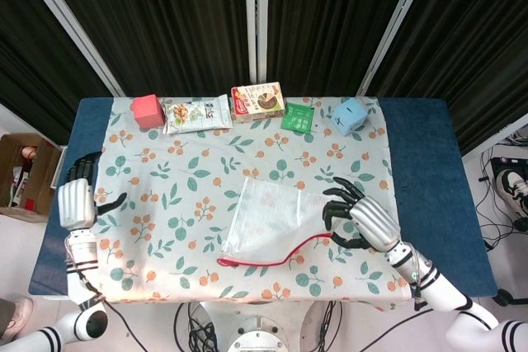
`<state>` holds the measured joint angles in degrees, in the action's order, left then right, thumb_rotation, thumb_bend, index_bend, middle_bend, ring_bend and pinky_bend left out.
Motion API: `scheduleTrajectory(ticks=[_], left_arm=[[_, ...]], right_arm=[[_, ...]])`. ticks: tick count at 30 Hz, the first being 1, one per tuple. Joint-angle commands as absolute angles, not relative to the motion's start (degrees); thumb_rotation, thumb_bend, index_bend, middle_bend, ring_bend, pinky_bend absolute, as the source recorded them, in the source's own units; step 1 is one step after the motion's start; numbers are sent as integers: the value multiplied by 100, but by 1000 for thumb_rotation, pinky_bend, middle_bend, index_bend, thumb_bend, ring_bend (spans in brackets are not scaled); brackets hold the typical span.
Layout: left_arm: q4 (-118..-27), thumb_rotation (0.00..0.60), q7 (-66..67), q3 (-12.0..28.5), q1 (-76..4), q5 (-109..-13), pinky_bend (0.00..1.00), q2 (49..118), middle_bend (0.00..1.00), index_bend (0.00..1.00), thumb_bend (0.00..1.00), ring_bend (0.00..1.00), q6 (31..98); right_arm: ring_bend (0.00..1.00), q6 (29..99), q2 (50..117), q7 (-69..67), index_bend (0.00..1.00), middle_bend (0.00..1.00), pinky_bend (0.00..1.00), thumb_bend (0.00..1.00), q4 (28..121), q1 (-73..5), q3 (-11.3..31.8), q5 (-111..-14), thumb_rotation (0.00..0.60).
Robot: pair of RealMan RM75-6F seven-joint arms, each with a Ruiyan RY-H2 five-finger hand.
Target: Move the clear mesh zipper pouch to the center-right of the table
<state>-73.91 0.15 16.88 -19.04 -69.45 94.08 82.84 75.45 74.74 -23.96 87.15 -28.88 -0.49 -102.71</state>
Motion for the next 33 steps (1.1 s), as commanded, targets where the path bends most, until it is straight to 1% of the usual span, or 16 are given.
scheduleTrajectory(ticks=[1, 2, 3, 4, 5, 6, 7, 10, 14, 19, 21, 23, 25, 27, 30, 33], left_arm=[[-7347, 600, -51, 1694, -1866, -6910, 198, 9418, 155, 160, 91, 131, 8264], [-7344, 600, -75, 1693, -1852, -6906, 198, 9415, 155, 160, 90, 131, 8262], [-7339, 600, -87, 1689, -1842, -6910, 198, 9411, 155, 160, 89, 131, 8265], [-7339, 600, -93, 1684, -1832, -6916, 198, 9405, 155, 160, 88, 131, 8270], [-7344, 600, -96, 1675, -1819, -6927, 198, 9390, 154, 160, 86, 131, 8275], [-7352, 600, -94, 1667, -1808, -6937, 198, 9376, 155, 160, 82, 131, 8282], [-7365, 600, -96, 1664, -1797, -6947, 197, 9359, 154, 160, 79, 131, 8291], [-7447, 600, -107, 1647, -1753, -6984, 193, 9264, 154, 160, 76, 131, 8314], [-7607, 600, -44, 1532, -1645, -7086, 186, 9011, 155, 161, 73, 131, 8335], [-7826, 600, -194, 1296, -1451, -7261, 186, 8529, 154, 167, 71, 131, 8253], [-7918, 600, -219, 1183, -1350, -7319, 186, 8276, 155, 176, 70, 131, 8218], [-7987, 600, -293, 1020, -1255, -7485, 186, 8004, 159, 198, 70, 132, 8200], [-8011, 600, -305, 859, -1179, -7633, 186, 7755, 162, 208, 70, 132, 8168], [-8026, 600, -310, 641, -1098, -7858, 186, 7467, 163, 214, 70, 132, 8139], [-8188, 600, -360, 428, -940, -7992, 186, 7150, 167, 225, 70, 132, 8156], [-8411, 600, -473, 261, -738, -8119, 186, 6928, 169, 229, 70, 133, 8315]], right_arm=[[54, 7439, 7628, -2023, 512, 304, 0, 443, 8290, -2689, -469, -10422, 600], [29, 7213, 7563, -1842, 385, 249, 0, 352, 8342, -2674, -551, -10305, 600], [5, 7067, 7509, -1733, 198, 164, 0, 204, 8422, -2667, -591, -10211, 600], [0, 6926, 7450, -1658, 82, 98, 0, 100, 8516, -2663, -624, -10109, 600], [0, 6754, 7356, -1565, 17, 48, 0, 36, 8654, -2665, -650, -9966, 600], [0, 6671, 7294, -1509, 0, 15, 0, 4, 8743, -2663, -659, -9884, 600], [0, 6582, 7225, -1456, 0, 1, 0, 0, 8831, -2664, -674, -9805, 600], [0, 6322, 6926, -1358, 0, 0, 0, 0, 9176, -2695, -730, -9612, 600], [0, 6046, 6388, -1385, 0, 0, 0, 0, 9660, -2775, -817, -9472, 600], [0, 6067, 5660, -1677, 0, 0, 0, 0, 10041, -2806, -877, -9497, 600], [0, 6445, 5516, -1618, 0, 0, 0, 0, 10065, -2636, -757, -9384, 600], [0, 6971, 5521, -1290, 0, 10, 0, 9, 10068, -2358, -552, -9114, 600], [0, 7412, 5586, -963, 2, 57, 0, 91, 10022, -2137, -373, -8918, 600], [0, 7799, 5665, -649, 25, 95, 0, 167, 9919, -1927, -211, -8723, 600], [0, 8167, 5752, -555, 46, 102, 0, 176, 9753, -1682, -104, -8602, 600], [0, 8411, 5795, -777, 46, 102, 0, 176, 9575, -1447, -149, -8683, 600]])
